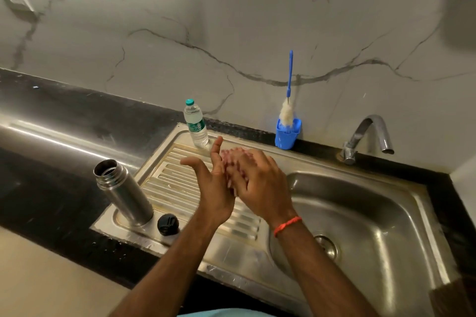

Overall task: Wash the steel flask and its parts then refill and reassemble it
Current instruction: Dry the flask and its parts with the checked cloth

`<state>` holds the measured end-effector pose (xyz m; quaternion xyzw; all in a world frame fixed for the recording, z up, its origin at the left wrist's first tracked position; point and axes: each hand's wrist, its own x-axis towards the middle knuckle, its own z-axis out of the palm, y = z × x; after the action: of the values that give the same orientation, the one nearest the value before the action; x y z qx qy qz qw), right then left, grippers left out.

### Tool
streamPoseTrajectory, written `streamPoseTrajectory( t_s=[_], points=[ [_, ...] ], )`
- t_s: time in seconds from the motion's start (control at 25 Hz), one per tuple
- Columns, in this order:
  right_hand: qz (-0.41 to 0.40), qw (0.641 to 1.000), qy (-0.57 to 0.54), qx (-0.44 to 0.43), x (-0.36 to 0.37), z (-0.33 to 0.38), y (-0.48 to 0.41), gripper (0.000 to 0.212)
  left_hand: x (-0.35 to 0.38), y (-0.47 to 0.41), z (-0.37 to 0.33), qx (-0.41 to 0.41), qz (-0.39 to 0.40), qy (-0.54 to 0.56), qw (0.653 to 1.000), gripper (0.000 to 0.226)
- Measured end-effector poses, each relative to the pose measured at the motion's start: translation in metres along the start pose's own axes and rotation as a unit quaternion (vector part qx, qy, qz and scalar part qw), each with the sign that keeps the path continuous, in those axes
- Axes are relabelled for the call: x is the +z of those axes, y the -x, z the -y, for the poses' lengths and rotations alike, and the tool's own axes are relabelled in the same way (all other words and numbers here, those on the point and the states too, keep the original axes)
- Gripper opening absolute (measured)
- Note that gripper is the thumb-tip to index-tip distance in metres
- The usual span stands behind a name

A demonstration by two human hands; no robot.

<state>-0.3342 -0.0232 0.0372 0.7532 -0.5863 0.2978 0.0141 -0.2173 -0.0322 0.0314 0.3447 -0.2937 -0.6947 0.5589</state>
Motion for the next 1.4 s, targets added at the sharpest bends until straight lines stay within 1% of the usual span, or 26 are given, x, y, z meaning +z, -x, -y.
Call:
streamPoseTrajectory(
  t_s=[0.04, 0.08, 0.16, 0.2, 0.24, 0.28, 0.36, 0.4, 0.48, 0.52, 0.6, 0.64, 0.68, 0.72, 0.76, 0.8, 0.84, 0.88, 0.92, 0.96, 1.04, 1.08, 1.12, 1.24, 1.32, 1.4],
  points=[
    [0.018, 0.995, -0.055, 0.083, -0.003, 0.003, -0.007, 0.038, 0.004, 0.002, 0.000, 0.021, 0.005, -0.008, 1.000, 0.106],
    [0.055, 0.965, -0.172, 0.189, -0.008, 0.004, -0.015, 0.041, 0.005, 0.001, 0.001, 0.038, 0.019, -0.014, 0.999, 0.104],
    [0.113, 0.804, -0.447, 0.375, -0.013, -0.001, -0.025, 0.050, 0.009, 0.001, -0.001, 0.066, 0.046, -0.029, 0.996, 0.101],
    [0.115, 0.764, -0.493, 0.400, -0.013, -0.005, -0.027, 0.051, 0.012, 0.000, -0.004, 0.064, 0.050, -0.033, 0.996, 0.101],
    [0.101, 0.769, -0.500, 0.385, -0.012, -0.006, -0.027, 0.049, 0.014, -0.002, -0.007, 0.053, 0.050, -0.034, 0.997, 0.102],
    [0.073, 0.809, -0.474, 0.338, -0.011, -0.007, -0.024, 0.044, 0.017, -0.004, -0.010, 0.041, 0.055, -0.033, 0.997, 0.102],
    [0.011, 0.934, -0.318, 0.162, -0.006, -0.011, -0.016, 0.031, 0.020, -0.010, -0.021, 0.011, 0.066, -0.012, 0.998, 0.105],
    [-0.011, 0.971, -0.233, 0.044, -0.005, -0.015, -0.012, 0.034, 0.020, -0.013, -0.026, -0.007, 0.063, 0.014, 0.998, 0.106],
    [-0.035, 0.981, -0.134, -0.133, 0.000, -0.030, -0.007, 0.039, 0.017, -0.015, -0.033, -0.037, 0.062, 0.062, 0.995, 0.109],
    [-0.042, 0.978, -0.115, -0.166, 0.004, -0.036, -0.004, 0.040, 0.017, -0.015, -0.033, -0.042, 0.068, 0.063, 0.995, 0.109],
    [-0.041, 0.987, -0.097, -0.118, 0.008, -0.037, -0.001, 0.039, 0.017, -0.013, -0.029, -0.039, 0.083, 0.024, 0.995, 0.108],
    [-0.037, 0.991, -0.114, -0.053, 0.005, -0.033, -0.003, 0.038, 0.019, -0.011, -0.027, -0.032, 0.097, 0.002, 0.995, 0.108],
    [-0.028, 0.982, -0.185, 0.030, -0.001, -0.027, -0.007, 0.037, 0.020, -0.010, -0.026, -0.017, 0.113, -0.014, 0.993, 0.111],
    [-0.002, 0.945, -0.300, 0.128, -0.008, -0.020, -0.013, 0.038, 0.021, -0.009, -0.025, 0.000, 0.125, -0.024, 0.992, 0.116],
    [0.032, 0.866, -0.445, 0.224, -0.015, -0.016, -0.020, 0.042, 0.022, -0.009, -0.024, 0.019, 0.133, -0.026, 0.991, 0.122],
    [0.063, 0.760, -0.567, 0.312, -0.017, -0.017, -0.024, 0.048, 0.024, -0.009, -0.023, 0.029, 0.137, -0.024, 0.990, 0.125],
    [0.079, 0.670, -0.639, 0.370, -0.014, -0.019, -0.023, 0.054, 0.027, -0.008, -0.022, 0.031, 0.137, -0.021, 0.990, 0.124],
    [0.079, 0.626, -0.666, 0.399, -0.013, -0.017, -0.021, 0.061, 0.030, -0.010, -0.020, 0.031, 0.135, -0.025, 0.990, 0.126],
    [0.076, 0.631, -0.654, 0.411, -0.009, -0.014, -0.018, 0.069, 0.032, -0.011, -0.020, 0.034, 0.136, -0.033, 0.990, 0.130],
    [0.086, 0.688, -0.594, 0.409, -0.004, -0.009, -0.013, 0.078, 0.034, -0.011, -0.019, 0.035, 0.131, -0.040, 0.990, 0.132],
    [0.093, 0.864, -0.367, 0.331, -0.006, 0.003, -0.005, 0.083, 0.035, -0.014, -0.018, 0.025, 0.112, -0.033, 0.993, 0.116],
    [0.093, 0.927, -0.246, 0.268, -0.006, 0.006, -0.001, 0.080, 0.034, -0.015, -0.017, 0.019, 0.101, -0.029, 0.994, 0.109],
    [0.090, 0.958, -0.161, 0.218, -0.006, 0.008, 0.001, 0.079, 0.031, -0.017, -0.015, 0.012, 0.089, -0.027, 0.996, 0.104],
    [0.044, 0.991, -0.065, 0.112, -0.003, -0.003, 0.005, 0.075, 0.030, -0.017, -0.010, -0.025, 0.093, 0.018, 0.995, 0.098],
    [0.012, 0.981, -0.151, 0.118, -0.003, -0.013, 0.003, 0.064, 0.031, -0.013, -0.006, -0.050, 0.118, 0.049, 0.990, 0.102],
    [-0.032, 0.936, -0.283, 0.204, -0.007, -0.021, -0.005, 0.049, 0.032, -0.009, -0.003, -0.070, 0.147, 0.069, 0.984, 0.108]
  ],
)
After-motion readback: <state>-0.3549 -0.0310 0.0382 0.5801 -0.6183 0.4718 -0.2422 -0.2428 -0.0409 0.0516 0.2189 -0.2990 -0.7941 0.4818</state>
